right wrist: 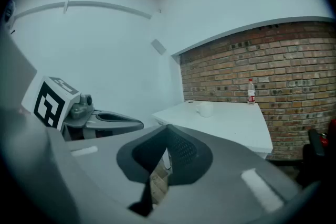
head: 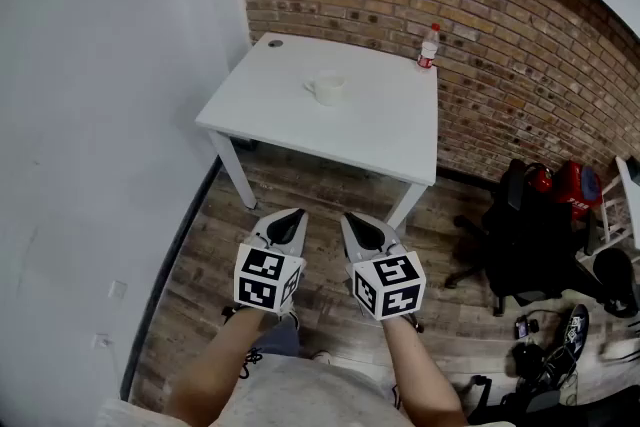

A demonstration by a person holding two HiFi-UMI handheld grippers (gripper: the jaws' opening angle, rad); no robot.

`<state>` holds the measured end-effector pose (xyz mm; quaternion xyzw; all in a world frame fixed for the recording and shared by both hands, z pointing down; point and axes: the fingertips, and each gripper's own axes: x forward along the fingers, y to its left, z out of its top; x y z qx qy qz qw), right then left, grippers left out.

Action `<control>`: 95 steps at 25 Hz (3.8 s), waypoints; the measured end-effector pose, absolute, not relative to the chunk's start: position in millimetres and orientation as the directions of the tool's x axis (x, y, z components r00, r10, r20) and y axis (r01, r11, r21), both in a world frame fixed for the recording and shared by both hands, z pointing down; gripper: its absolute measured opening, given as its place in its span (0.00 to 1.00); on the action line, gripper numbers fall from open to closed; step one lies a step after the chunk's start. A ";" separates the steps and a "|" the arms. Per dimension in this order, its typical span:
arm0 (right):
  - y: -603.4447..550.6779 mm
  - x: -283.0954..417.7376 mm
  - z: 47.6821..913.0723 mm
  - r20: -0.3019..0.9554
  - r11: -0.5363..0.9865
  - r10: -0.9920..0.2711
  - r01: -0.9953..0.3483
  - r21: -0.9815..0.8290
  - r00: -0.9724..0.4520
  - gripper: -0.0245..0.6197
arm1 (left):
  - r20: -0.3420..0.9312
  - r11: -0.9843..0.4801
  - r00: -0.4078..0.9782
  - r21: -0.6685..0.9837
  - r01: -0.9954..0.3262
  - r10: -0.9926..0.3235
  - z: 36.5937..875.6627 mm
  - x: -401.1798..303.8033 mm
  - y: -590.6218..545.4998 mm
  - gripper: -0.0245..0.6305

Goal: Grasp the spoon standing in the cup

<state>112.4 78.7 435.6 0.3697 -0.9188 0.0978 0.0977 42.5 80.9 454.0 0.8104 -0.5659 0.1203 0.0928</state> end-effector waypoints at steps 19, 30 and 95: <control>-65.6 37.1 443.6 0.311 0.647 -0.693 -0.752 -0.128 -0.650 0.05 | 0.316 -0.411 0.410 0.067 -0.909 -0.856 456.9 -27.5 -74.0 0.03; -148.6 -14.4 437.5 0.352 0.584 -0.729 -0.802 -0.127 -0.587 0.05 | 0.311 -0.477 0.485 0.107 -0.872 -0.818 450.6 -74.4 -168.8 0.03; -400.1 20.3 471.0 0.376 0.592 -0.695 -0.785 -0.185 -0.613 0.05 | 0.407 -0.375 0.383 0.102 -0.921 -0.829 499.0 -65.8 -431.6 0.09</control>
